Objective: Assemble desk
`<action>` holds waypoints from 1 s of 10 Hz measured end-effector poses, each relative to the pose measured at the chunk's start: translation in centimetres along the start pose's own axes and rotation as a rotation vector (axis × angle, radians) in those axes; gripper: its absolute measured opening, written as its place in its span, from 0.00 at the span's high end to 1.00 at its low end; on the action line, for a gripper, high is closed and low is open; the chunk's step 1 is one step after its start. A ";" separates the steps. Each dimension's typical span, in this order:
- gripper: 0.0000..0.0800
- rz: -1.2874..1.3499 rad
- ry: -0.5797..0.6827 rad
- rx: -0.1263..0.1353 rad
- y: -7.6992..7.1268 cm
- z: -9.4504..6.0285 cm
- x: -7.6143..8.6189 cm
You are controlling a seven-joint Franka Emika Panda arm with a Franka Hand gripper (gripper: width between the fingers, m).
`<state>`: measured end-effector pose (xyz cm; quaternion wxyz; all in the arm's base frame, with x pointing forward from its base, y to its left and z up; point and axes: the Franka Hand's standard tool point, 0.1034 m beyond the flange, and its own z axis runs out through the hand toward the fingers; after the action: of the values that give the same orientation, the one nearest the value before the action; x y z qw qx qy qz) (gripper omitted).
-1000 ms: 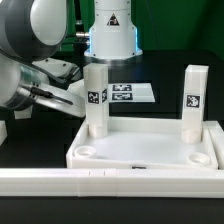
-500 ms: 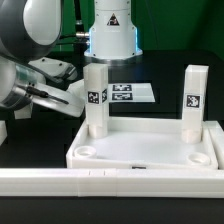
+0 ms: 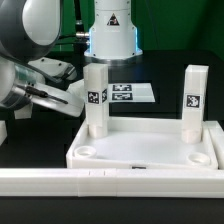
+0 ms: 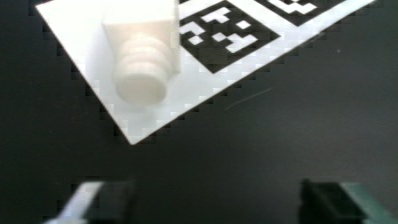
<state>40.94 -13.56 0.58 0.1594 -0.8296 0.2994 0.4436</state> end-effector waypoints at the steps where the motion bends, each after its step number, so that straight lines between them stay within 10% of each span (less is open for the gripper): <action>1: 0.26 0.002 -0.002 0.000 0.1 0.1 -0.1; 10: 0.19 0.054 -0.029 0.025 1.4 0.6 -2.3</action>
Offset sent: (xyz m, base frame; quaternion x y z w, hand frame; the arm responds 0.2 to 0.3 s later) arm -0.0368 0.0061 0.0032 0.0161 -0.0141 0.0332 0.9992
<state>38.67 -13.49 2.14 0.1621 -0.8127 0.3247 0.4559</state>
